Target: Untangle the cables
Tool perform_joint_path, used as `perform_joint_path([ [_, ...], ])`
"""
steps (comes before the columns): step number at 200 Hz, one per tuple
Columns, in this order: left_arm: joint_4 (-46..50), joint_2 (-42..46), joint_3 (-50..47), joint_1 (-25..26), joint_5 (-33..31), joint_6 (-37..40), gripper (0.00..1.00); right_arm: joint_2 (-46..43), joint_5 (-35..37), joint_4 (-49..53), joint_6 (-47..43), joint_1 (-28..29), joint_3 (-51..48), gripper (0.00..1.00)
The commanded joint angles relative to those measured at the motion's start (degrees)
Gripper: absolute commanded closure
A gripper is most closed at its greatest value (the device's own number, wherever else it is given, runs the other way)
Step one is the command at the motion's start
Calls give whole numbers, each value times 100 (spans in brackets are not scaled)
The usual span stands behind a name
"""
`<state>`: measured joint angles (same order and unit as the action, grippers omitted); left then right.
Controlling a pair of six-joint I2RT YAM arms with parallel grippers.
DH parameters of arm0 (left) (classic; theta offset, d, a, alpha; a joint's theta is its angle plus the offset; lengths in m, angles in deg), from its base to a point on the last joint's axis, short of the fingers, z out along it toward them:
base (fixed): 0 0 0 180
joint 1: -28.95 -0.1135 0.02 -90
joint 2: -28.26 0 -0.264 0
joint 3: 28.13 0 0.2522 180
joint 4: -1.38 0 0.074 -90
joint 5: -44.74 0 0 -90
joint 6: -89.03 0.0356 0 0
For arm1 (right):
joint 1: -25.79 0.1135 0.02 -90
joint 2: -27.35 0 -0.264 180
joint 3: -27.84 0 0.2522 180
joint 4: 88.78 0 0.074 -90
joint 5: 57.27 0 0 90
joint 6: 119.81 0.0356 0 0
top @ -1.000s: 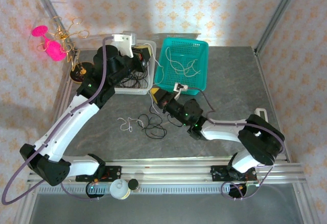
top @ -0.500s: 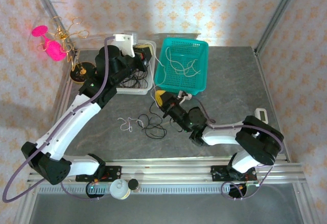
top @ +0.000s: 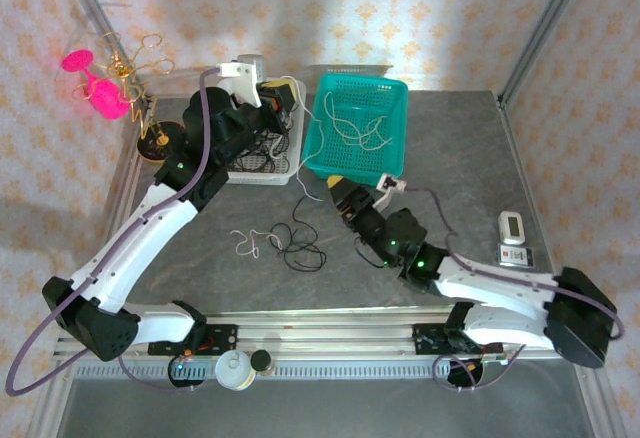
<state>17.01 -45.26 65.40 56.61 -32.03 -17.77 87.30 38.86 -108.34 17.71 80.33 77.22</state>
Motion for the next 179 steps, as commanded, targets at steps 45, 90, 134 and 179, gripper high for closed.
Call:
perform_joint_path([
  [45,68,114,171,-15,443,80,100,377,-1933,2994,-5959,-691,2107,17],
  [90,256,196,171,-11,612,101,100,1175,-3463,2708,-6512,-1630,2701,20],
  [134,341,251,71,-9,698,114,100,1889,-3898,2690,-6758,-1952,3272,40],
  [179,607,406,-97,-11,413,373,100,1833,-3732,2836,-6456,-2493,3633,93],
])
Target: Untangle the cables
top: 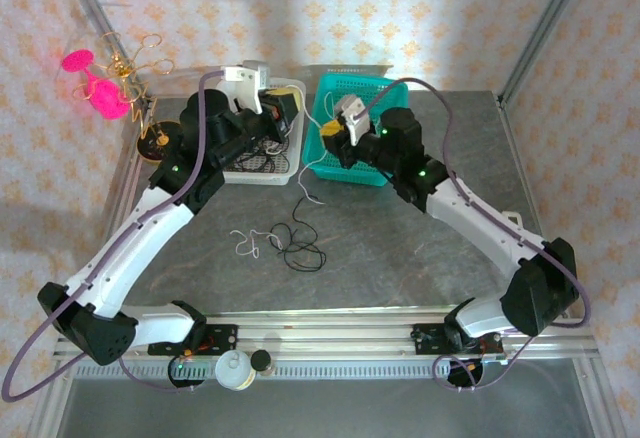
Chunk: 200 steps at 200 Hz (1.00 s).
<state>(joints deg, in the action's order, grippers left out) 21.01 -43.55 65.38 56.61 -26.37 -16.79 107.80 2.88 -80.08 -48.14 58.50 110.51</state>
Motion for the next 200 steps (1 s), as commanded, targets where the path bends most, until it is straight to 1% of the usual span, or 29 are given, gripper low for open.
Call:
perform_joint_path([
  [1,214,241,-102,-13,-160,287,100,-224,-144,12,137,-331,306,94],
  [19,312,277,-216,-11,-181,387,100,-402,-198,163,250,-612,458,100],
  [47,367,298,-442,-15,-199,526,100,-462,-161,518,398,-938,1020,100],
  [85,472,267,-698,-15,-87,751,100,-52,-23,1216,416,-1257,2191,100],
  [103,414,262,-828,-14,75,773,80,201,-29,1435,516,-1369,2738,100],
  [128,226,346,-1044,-14,330,738,61,590,114,1573,598,-1392,3310,100],
  [143,90,473,-1253,-9,507,696,52,892,315,1696,652,-1407,3640,100],
  [167,-32,733,-1592,-10,783,646,43,1432,600,1875,763,-1464,4046,100],
  [184,-3,941,-1770,-2,833,637,41,1763,775,1930,883,-1525,4150,100],
  [200,61,1129,-1934,-2,726,615,41,2022,883,1840,1090,-1644,4106,100],
])
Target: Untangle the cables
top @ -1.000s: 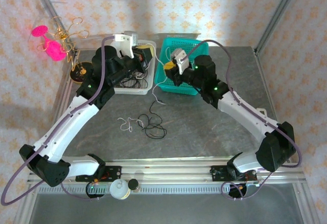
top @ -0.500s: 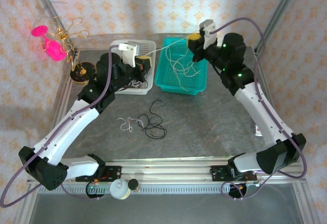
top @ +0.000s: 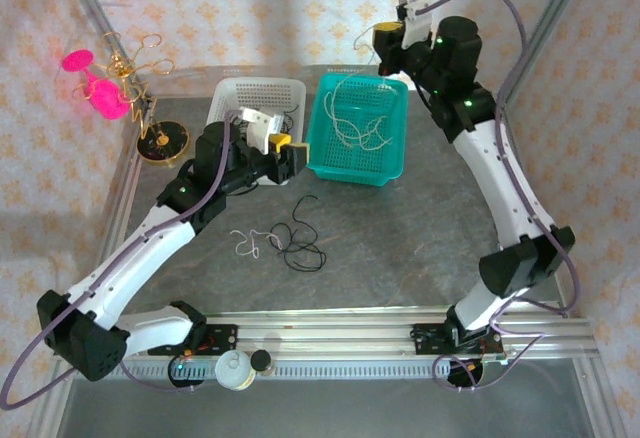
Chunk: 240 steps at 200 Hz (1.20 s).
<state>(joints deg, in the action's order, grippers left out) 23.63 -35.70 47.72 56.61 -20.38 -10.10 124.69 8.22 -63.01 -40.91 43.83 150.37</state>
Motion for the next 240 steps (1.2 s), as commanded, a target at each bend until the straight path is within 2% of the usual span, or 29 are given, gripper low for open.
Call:
perform_joint_path([
  [1,-196,356,-173,-4,112,-54,41,353,350,121,382,-187,114,100],
  [34,-208,609,-512,-6,26,-187,40,844,127,-217,793,-441,-189,100],
  [67,-390,726,-850,-4,25,-392,40,1329,-78,-438,1049,-453,-558,100],
  [94,-661,771,-1284,-7,-107,-763,40,1837,191,-481,1252,-452,-810,82],
  [126,-440,807,-1763,-3,-751,-1106,44,1984,433,-863,1363,-455,-1395,64],
  [149,-294,1028,-2084,-10,-1213,-1320,44,1932,662,-732,1297,-456,-1397,55],
  [175,-8,1153,-2289,-12,-1701,-1512,44,1614,905,-536,1232,-451,-1376,49],
  [198,294,1167,-2401,-15,-2236,-1756,44,997,966,-618,1224,-452,-1772,45],
  [224,576,1150,-2584,-53,-2872,-2110,44,-28,1005,-1110,1345,-446,-2983,44],
  [240,687,1120,-2770,-141,-3054,-2356,44,-777,750,-1724,1535,-410,-4048,45],
])
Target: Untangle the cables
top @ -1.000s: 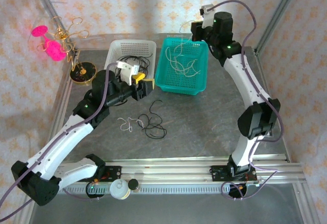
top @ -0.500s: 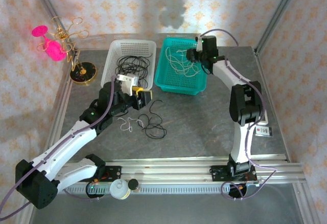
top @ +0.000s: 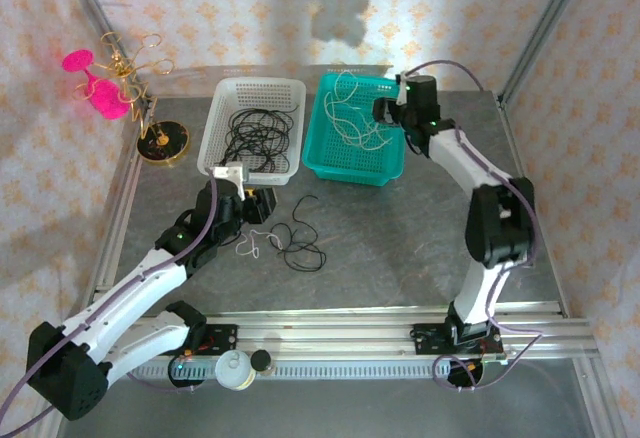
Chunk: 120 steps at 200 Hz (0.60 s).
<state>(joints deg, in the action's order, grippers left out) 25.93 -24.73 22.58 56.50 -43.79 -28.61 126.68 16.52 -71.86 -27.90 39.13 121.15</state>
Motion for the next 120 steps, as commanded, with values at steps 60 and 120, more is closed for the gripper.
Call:
perform_joint_path([
  [60,442,-222,-710,-136,522,-655,41,-2704,1,-2582,722,1038,-4377,47],
  [120,617,-642,-801,25,46,-1055,31,-3340,-35,-2447,924,1074,-4870,46],
])
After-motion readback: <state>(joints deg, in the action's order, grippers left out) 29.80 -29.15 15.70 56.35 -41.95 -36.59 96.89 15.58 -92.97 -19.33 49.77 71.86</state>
